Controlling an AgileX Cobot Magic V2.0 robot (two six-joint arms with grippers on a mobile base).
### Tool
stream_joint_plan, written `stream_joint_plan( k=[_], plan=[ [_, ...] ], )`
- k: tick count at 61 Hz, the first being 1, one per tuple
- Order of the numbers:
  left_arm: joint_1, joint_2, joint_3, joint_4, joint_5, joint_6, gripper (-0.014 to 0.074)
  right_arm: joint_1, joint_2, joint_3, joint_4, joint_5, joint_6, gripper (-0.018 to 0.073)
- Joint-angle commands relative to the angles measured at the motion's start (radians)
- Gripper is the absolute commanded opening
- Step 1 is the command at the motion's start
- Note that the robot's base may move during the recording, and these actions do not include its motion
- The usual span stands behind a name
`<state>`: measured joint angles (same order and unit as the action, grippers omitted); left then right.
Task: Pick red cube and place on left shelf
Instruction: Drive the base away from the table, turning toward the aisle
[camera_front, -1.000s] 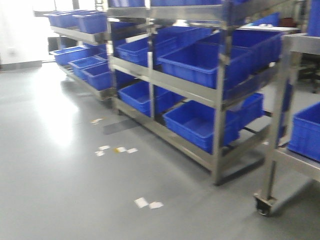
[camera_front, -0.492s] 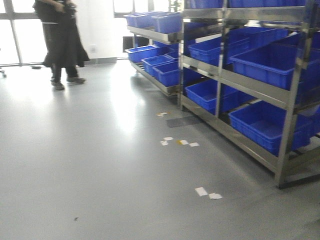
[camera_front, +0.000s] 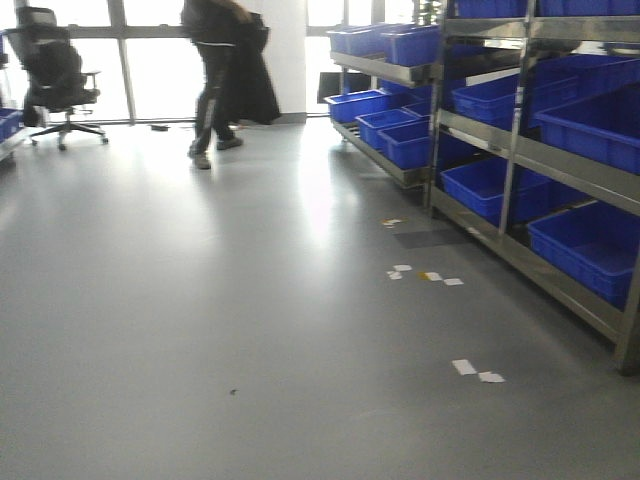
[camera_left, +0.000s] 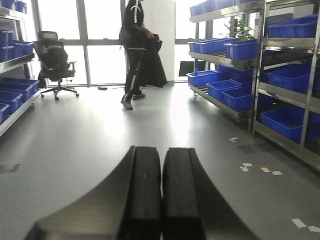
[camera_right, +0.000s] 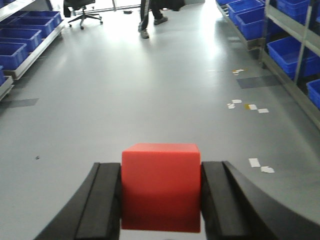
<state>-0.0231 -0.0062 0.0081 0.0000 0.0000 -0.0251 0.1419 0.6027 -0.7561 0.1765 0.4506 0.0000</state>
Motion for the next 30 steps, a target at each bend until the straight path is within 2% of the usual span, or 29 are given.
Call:
stream_joint_plan(
  k=[1, 30],
  plan=[
    [0.002, -0.014, 0.025, 0.000, -0.086, 0.000, 0.0102, -0.001, 0.000, -0.027, 0.008, -0.098, -0.006, 0.0056],
    [0.002, -0.014, 0.025, 0.000, -0.086, 0.000, 0.0102, -0.001, 0.000, -0.027, 0.008, -0.098, -0.006, 0.0056]
  ],
)
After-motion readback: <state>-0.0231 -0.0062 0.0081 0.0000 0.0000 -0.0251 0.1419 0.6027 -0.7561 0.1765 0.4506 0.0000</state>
